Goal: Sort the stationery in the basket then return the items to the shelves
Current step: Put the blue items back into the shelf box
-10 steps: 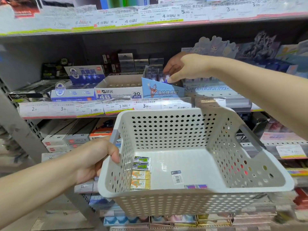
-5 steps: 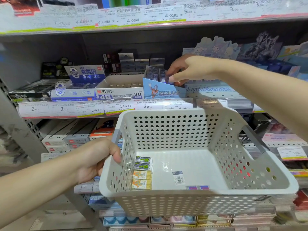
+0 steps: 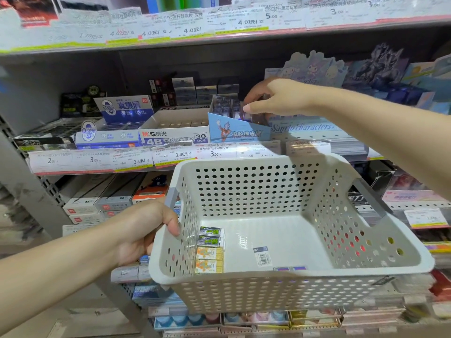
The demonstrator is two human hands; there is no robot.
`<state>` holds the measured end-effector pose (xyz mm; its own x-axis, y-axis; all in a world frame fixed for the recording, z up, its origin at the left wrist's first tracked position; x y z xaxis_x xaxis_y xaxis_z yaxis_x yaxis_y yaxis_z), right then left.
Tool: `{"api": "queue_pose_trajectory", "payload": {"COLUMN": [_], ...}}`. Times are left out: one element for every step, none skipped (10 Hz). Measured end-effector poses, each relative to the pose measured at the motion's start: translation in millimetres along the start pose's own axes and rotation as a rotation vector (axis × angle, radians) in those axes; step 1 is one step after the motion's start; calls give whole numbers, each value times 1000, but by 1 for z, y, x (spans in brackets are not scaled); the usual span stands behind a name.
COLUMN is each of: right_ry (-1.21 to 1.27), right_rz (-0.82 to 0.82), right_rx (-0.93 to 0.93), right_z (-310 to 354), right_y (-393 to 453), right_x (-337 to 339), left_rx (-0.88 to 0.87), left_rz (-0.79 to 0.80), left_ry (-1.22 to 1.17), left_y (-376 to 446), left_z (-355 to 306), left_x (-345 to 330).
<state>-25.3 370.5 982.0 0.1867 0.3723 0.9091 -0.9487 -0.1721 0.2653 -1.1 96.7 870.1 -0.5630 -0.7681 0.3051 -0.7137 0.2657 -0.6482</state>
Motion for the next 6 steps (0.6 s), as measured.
{"api": "queue_pose_trajectory", "payload": {"right_ry": [-44,47,19,28,-57,-240], "right_rz": [-207,-331,-59,368,876,1106], "right_rx": [92,249,272,193,66,64], "right_z": [5,22,41,43,33,23], "right_y": [-7,-28,-48,-67,-88,-108], "right_x": [1,-7,-32,-73,-130,-165], "left_rx": [4,23,20,17,34,32], "left_rz": [-3,-8,-19,-35,-23,-13], "left_ry": [-1,-4,-17,-30,-53,-81], "left_y": [-1,-2,-3,-5,-4,-5], "left_z": [0,0,1,3,5,6], "left_x": [0,1,2,1,0,-1]}}
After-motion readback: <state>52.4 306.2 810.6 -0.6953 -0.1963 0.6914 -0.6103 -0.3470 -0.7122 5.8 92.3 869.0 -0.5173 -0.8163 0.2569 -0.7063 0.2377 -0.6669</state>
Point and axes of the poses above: each hand's wrist, its own y-axis towards the middle knuckle, its own x-axis out of the back of the hand, z = x × y, the point moved 3 cm from there along y, towards the middle knuckle, and after that the axes turned 13 degrees about x, right-handed, at the moved point
